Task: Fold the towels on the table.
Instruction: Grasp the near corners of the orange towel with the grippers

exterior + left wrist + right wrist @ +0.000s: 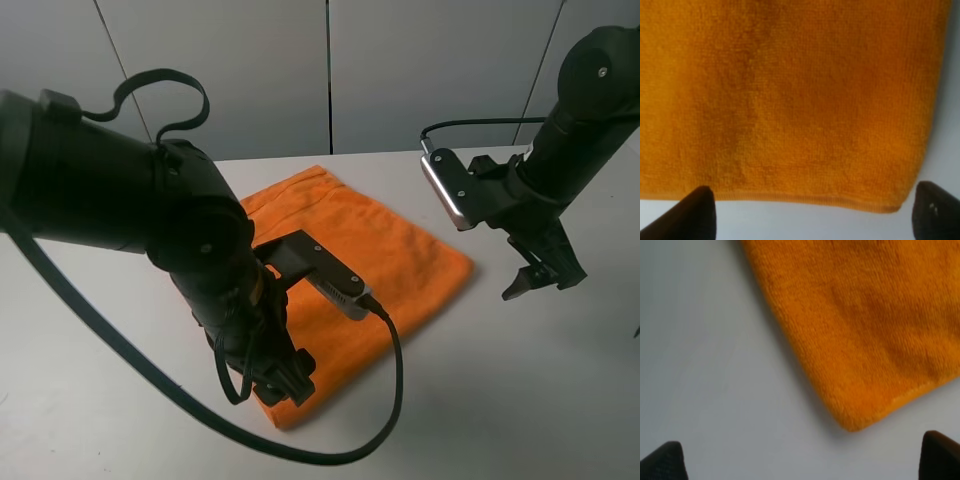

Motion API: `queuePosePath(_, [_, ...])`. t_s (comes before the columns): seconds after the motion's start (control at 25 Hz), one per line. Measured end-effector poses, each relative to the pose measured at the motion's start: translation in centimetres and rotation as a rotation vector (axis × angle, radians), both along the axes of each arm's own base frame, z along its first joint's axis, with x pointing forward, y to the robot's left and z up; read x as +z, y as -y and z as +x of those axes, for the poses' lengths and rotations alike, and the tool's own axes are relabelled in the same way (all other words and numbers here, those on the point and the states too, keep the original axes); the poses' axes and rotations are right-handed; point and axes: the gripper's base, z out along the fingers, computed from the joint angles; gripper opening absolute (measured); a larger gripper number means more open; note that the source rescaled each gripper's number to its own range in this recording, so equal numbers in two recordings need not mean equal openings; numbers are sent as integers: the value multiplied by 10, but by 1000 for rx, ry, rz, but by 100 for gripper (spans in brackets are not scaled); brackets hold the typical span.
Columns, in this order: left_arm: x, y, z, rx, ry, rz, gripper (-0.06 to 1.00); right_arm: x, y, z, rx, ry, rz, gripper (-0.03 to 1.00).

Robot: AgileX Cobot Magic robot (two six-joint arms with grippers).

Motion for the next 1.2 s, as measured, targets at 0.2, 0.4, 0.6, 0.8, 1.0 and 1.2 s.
queuePosePath(0.2, [-9,-6,-6,13,-20,-2,100,-11,-2,4,33,-23,-7,100])
queuePosePath(0.4, [-10,-4,-10,67,-62,-32,100,-11,-5,10,58,-14,5,100])
queuePosePath(0.6, [-10,1,-18,45,-64,-34,100,-16,-6,11,85,-27,6,100])
queuePosePath(0.8, [-10,4,-21,61,-38,-21,100,-27,-7,11,130,-54,-6,100])
queuePosePath(1.0, [-10,8,-27,41,-27,-16,100,-31,-8,13,161,-44,-9,100])
queuePosePath(1.2, [-14,13,-34,16,-10,-6,100,-32,-8,16,188,-16,-9,100])
